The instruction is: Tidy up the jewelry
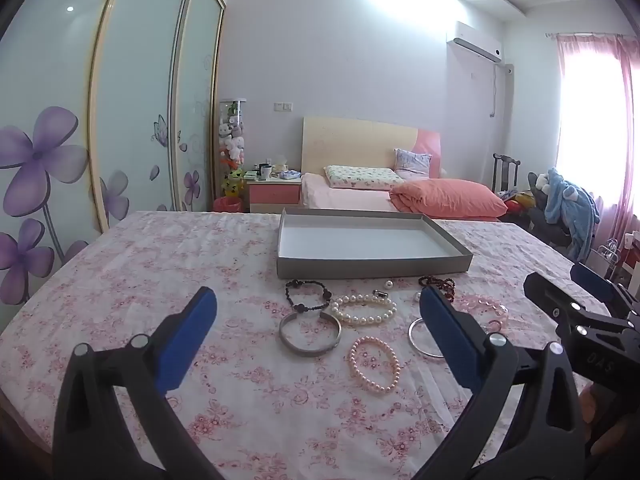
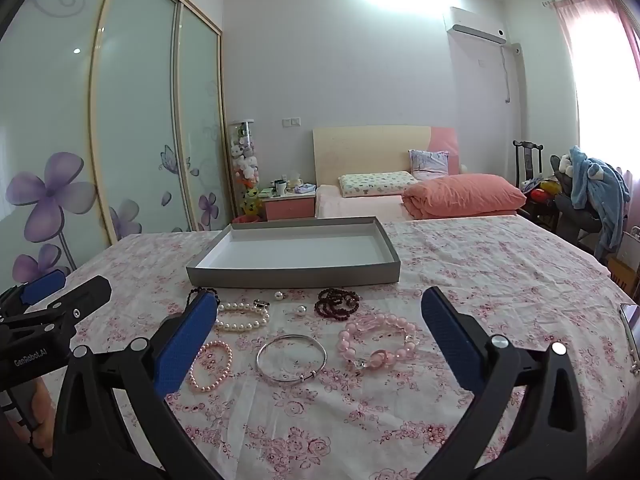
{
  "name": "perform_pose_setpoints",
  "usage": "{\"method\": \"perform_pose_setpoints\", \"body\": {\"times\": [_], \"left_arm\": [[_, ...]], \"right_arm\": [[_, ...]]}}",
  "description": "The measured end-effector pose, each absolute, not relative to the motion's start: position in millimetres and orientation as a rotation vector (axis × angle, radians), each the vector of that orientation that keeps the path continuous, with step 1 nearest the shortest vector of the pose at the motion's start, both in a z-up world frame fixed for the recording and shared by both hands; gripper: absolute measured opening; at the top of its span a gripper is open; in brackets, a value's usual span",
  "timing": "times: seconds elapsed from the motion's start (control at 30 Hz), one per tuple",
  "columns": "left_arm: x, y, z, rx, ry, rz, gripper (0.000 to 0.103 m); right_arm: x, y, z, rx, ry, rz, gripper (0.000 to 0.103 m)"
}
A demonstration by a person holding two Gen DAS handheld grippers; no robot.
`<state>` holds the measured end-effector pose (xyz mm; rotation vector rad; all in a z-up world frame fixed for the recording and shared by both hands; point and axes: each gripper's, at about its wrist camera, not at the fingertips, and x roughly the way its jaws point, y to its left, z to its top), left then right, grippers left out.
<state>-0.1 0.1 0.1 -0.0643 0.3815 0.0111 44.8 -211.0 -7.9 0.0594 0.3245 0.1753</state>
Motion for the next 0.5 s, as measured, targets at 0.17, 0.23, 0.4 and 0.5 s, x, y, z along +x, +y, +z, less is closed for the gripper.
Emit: {"method": "perform_pose_setpoints", "body": {"times": [0.17, 0.23, 0.4, 0.5], "left_arm": [[-0.6, 0.5, 0.3, -0.061, 0.383, 0.014, 0.099], [-1.3, 0.9, 0.7, -0.062, 0.382, 0.016, 0.099], [-0.1, 0.1, 0.0, -0.060, 0.386, 0.014, 0.099], [-0.4, 0.0, -0.1, -0.059, 0.387, 0.013, 0.099]], "right_arm": [[45.0, -211.2, -7.8, 0.050, 0.326, 0.172, 0.101], [45.0, -211.4, -7.9, 0.051, 0.326, 0.172, 0.101], [45.4, -211.8, -8.1, 0.055, 0.326, 0.172, 0.101], [45.5, -212.1, -8.2, 0.056, 0.326, 0.172, 0.101]]}}
